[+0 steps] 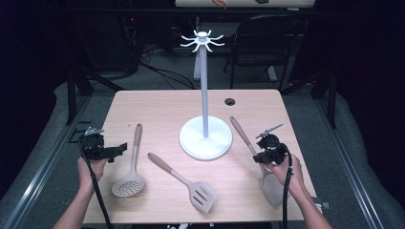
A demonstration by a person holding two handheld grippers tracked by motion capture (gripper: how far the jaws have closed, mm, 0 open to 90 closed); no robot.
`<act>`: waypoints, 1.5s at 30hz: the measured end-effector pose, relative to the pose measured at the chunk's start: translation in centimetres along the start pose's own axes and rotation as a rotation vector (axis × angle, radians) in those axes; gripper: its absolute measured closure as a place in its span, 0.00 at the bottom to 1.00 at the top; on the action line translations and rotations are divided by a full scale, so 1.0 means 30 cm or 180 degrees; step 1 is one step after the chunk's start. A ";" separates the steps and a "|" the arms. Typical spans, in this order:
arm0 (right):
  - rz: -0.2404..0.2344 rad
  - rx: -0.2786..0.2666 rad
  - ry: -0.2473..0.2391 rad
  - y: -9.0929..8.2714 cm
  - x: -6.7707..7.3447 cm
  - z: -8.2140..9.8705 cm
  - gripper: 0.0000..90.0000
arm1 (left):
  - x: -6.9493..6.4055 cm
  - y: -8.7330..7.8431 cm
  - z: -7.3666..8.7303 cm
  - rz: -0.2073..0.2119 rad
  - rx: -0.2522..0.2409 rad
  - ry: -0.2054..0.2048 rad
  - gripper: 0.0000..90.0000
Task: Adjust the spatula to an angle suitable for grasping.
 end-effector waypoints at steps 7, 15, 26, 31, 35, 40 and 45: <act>0.0002 -0.0153 -0.0057 -0.021 0.019 0.003 0.87 | -0.017 -0.002 -0.006 0.0031 -0.0016 0.0051 0.00; -0.0032 -0.0328 -0.0118 -0.047 0.036 0.008 0.87 | -0.020 0.000 -0.010 0.0034 -0.0019 0.0072 0.00; -0.0059 -0.0649 -0.0221 -0.078 0.077 -0.001 0.87 | -0.021 -0.003 -0.006 0.0012 -0.0033 0.0054 0.00; -0.0082 -0.0745 -0.0288 -0.090 0.104 -0.007 0.87 | -0.021 -0.010 -0.006 0.0035 -0.0072 0.0054 0.00; -0.0090 -0.0852 -0.0328 -0.091 0.123 -0.019 0.87 | -0.028 -0.011 -0.009 0.0059 -0.0109 0.0059 0.00; -0.0080 -0.0902 -0.0429 -0.095 0.147 -0.033 0.87 | -0.028 -0.011 -0.010 0.0070 -0.0121 0.0062 0.00; -0.0086 -0.0992 -0.0479 -0.099 0.165 -0.039 0.87 | -0.039 -0.012 -0.015 0.0113 -0.0118 0.0065 0.00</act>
Point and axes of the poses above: each handheld gripper's, and its own axes: y roughly forward along the jaws, z roughly out of its underside, x roughly to its left, the point moved 1 cm from there along y, roughly forward along the jaws, and after that the axes turned 5 degrees about x, right-handed, at the moved point
